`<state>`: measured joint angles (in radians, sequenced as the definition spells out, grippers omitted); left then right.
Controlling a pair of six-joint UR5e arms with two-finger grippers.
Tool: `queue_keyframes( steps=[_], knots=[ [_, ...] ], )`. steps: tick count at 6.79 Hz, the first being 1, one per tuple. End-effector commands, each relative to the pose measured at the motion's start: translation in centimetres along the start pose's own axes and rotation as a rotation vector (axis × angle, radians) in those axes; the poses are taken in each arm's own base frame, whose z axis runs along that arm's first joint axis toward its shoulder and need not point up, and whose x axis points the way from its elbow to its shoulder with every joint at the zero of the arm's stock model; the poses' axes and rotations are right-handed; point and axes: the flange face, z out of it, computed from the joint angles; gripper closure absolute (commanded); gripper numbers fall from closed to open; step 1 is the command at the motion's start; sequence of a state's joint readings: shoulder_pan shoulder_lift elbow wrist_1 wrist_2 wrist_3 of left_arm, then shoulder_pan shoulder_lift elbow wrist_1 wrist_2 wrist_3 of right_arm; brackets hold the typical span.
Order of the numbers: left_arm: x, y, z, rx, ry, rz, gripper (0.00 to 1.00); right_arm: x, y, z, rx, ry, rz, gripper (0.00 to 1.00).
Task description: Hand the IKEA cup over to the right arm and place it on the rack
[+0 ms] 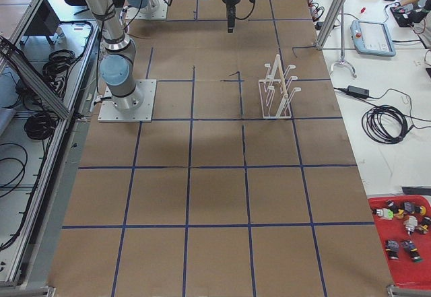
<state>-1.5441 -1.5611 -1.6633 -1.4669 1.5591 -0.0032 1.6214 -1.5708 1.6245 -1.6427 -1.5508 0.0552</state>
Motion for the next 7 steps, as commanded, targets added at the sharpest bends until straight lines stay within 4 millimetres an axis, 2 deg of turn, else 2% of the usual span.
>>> queue_keyframes(
  steps=[1,4,5,6,7],
  knots=[
    [-2.7,-0.7,0.1,-0.002,-0.005,0.014,0.0,0.0,0.0,0.0,0.0,0.002,0.0,0.0],
    [-13.2,-1.7,-0.2,-0.001,-0.012,0.036,0.0,0.3,-0.1,0.0,0.001,0.005,0.005,0.0],
    [-17.5,-1.6,-0.1,-0.005,-0.012,0.056,0.0,0.3,-0.1,0.0,-0.001,0.005,0.005,0.0],
    [-20.8,-1.3,0.2,-0.011,-0.008,0.047,0.0,0.3,0.0,0.1,-0.003,0.005,0.005,0.0],
    [-21.5,-1.3,1.4,-0.029,0.001,0.049,0.0,0.3,-0.1,0.2,-0.004,0.006,0.0,0.0]
  ],
)
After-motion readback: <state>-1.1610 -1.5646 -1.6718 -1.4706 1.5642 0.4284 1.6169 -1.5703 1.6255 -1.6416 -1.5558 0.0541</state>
